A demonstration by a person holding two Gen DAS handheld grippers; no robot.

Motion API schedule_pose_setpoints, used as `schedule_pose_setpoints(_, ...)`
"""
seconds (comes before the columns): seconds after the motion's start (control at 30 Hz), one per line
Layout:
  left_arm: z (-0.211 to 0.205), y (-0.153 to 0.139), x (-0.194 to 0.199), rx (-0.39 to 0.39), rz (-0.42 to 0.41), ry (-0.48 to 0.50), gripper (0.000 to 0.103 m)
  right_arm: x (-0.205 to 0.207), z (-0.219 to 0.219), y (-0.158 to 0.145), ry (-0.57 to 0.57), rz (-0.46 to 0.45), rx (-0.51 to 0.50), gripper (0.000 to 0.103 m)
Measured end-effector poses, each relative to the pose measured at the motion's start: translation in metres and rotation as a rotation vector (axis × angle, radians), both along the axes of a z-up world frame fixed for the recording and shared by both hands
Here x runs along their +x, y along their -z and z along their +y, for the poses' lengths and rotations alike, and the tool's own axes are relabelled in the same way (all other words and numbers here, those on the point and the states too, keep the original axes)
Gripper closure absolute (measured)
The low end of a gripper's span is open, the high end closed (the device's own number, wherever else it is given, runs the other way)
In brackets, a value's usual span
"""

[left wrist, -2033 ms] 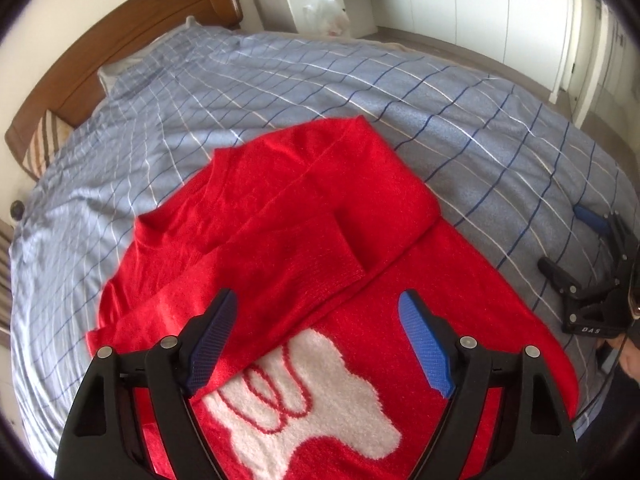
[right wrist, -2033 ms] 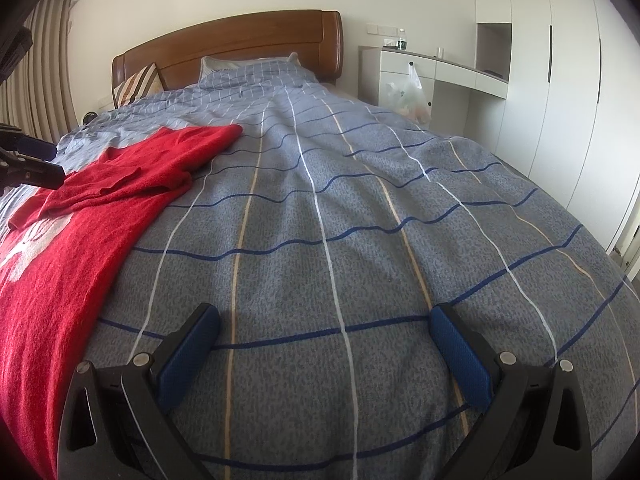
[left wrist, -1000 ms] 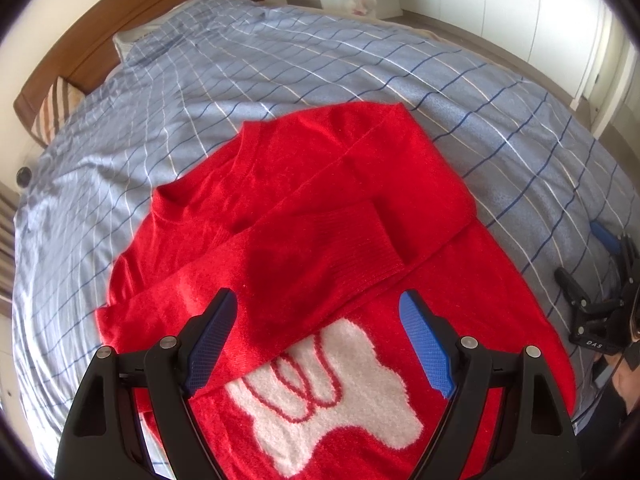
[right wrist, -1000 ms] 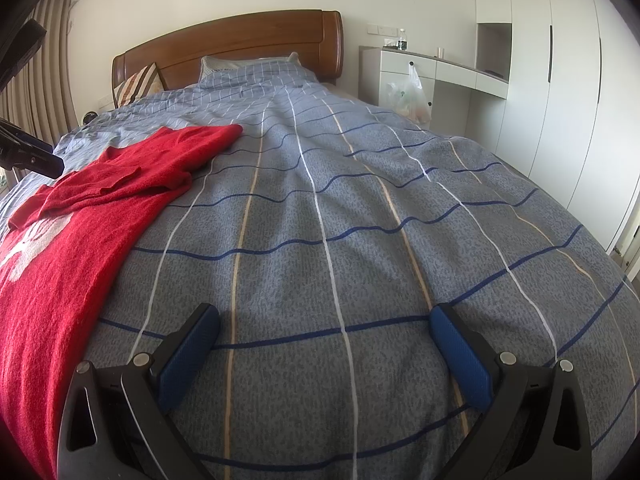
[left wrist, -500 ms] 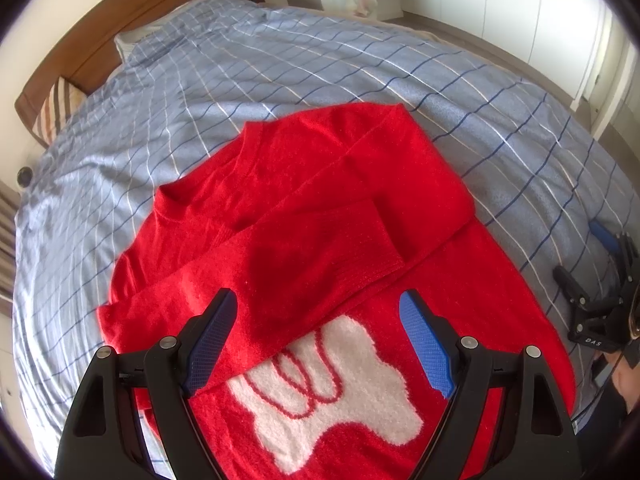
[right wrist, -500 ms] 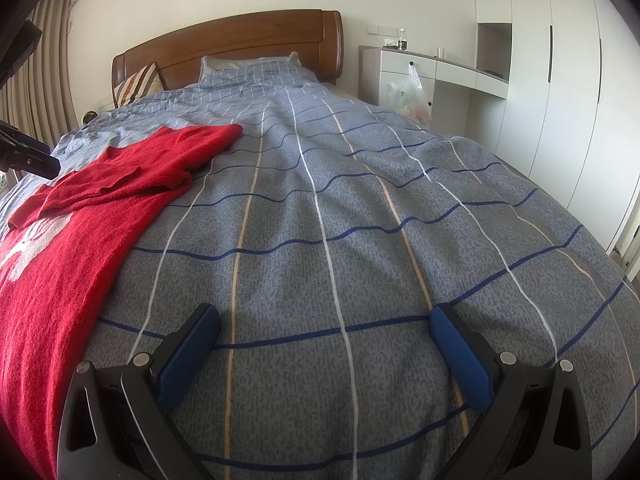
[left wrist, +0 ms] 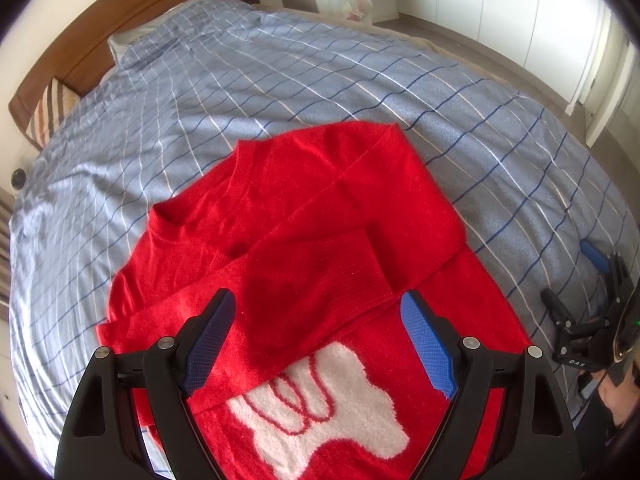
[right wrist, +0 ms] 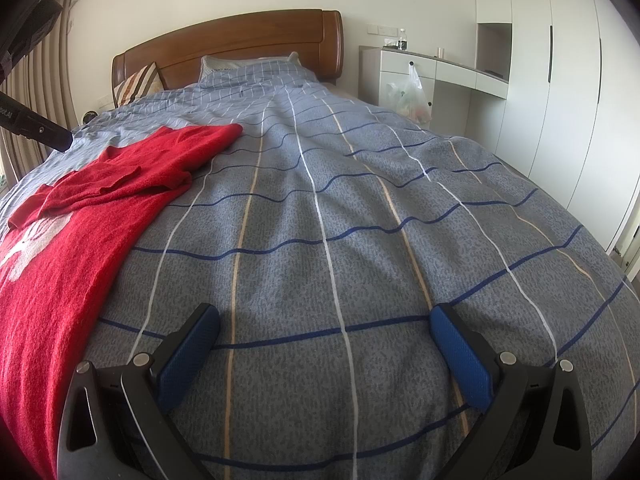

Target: Fold small clothes

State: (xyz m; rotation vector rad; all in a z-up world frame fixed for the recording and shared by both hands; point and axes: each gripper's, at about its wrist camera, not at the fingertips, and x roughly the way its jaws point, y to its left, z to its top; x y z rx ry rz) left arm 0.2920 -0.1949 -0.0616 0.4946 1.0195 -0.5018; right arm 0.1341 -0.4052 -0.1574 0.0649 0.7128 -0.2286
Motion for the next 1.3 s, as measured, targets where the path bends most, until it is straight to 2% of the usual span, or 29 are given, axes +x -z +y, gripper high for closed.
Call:
schedule_pose_setpoints(0.1, -0.001, -0.003, 0.01, -0.04, 0.043, -0.033, 0.017, 0.0, 0.0, 0.0, 0.0, 0.0, 0.0, 0.0)
schedule_pose_setpoints(0.2, 0.0, -0.002, 0.023, -0.133, 0.143, -0.077, 0.017, 0.0, 0.0, 0.0, 0.0, 0.001, -0.002, 0.0)
schedule_pose_setpoints(0.23, -0.002, 0.001, 0.026, -0.134, 0.161, -0.086, 0.017, 0.0, 0.001, 0.0, 0.0, 0.001, -0.002, 0.0)
schedule_pose_setpoints(0.33, -0.013, 0.015, 0.029, -0.07, 0.141, -0.091, 0.019, 0.0, 0.001, 0.0, 0.0, 0.001, -0.002, 0.0)
schedule_pose_setpoints(0.47, -0.033, 0.036, 0.029, -0.014, 0.16, -0.072, 0.033, 0.0, 0.001, 0.0, 0.0, 0.002, -0.003, 0.0)
schedule_pose_setpoints(0.6, -0.051, 0.06, 0.029, 0.058, 0.166, -0.057, 0.036, 0.0, 0.0, 0.0, 0.001, 0.002, -0.003, 0.0)
schedule_pose_setpoints(0.63, -0.053, 0.067, 0.03, 0.081, 0.165, -0.06, 0.054, 0.0, 0.001, 0.0, 0.001, 0.002, -0.003, 0.0)
schedule_pose_setpoints(0.67, -0.052, 0.071, 0.032, 0.088, 0.164, -0.077, 0.084, 0.0, 0.001, 0.0, 0.001, 0.003, -0.004, 0.0)
schedule_pose_setpoints(0.7, -0.047, 0.071, 0.035, 0.07, 0.169, -0.105, 0.094, 0.0, 0.0, 0.001, 0.001, 0.004, -0.004, 0.0)
schedule_pose_setpoints(0.73, -0.04, 0.067, 0.038, 0.023, 0.174, -0.138, 0.096, 0.0, 0.001, 0.001, 0.001, 0.005, -0.005, 0.0)
schedule_pose_setpoints(0.8, -0.019, 0.048, 0.04, -0.104, 0.178, -0.186, 0.097, 0.0, 0.0, 0.001, 0.0, 0.008, -0.006, 0.0)
schedule_pose_setpoints(0.9, 0.034, -0.004, 0.034, -0.299, 0.135, -0.231, 0.097, 0.002, -0.002, -0.001, -0.016, 0.032, 0.012, 0.0)
schedule_pose_setpoints(1.0, 0.113, -0.058, 0.022, -0.447, 0.063, -0.289, 0.097, 0.014, -0.008, -0.019, -0.078, 0.192, 0.062, 0.002)
schedule_pose_setpoints(1.03, 0.143, -0.072, 0.017, -0.487, 0.037, -0.317, 0.097, 0.018, -0.01, -0.032, -0.083, 0.225, 0.106, 0.003)
schedule_pose_setpoints(1.1, 0.199, -0.09, 0.012, -0.545, 0.002, -0.382, 0.097, 0.03, -0.009, -0.069, -0.094, 0.215, 0.249, 0.003)
schedule_pose_setpoints(1.17, 0.246, -0.096, 0.012, -0.575, -0.021, -0.452, 0.097, 0.056, 0.01, -0.098, -0.173, 0.22, 0.389, 0.005)
schedule_pose_setpoints(1.23, 0.284, -0.092, 0.018, -0.579, -0.042, -0.513, 0.097, 0.097, 0.047, -0.113, -0.315, 0.254, 0.53, 0.008)
schedule_pose_setpoints(1.3, 0.311, -0.086, 0.017, -0.615, -0.029, -0.564, 0.097, 0.143, 0.085, -0.109, -0.409, 0.298, 0.697, 0.013)
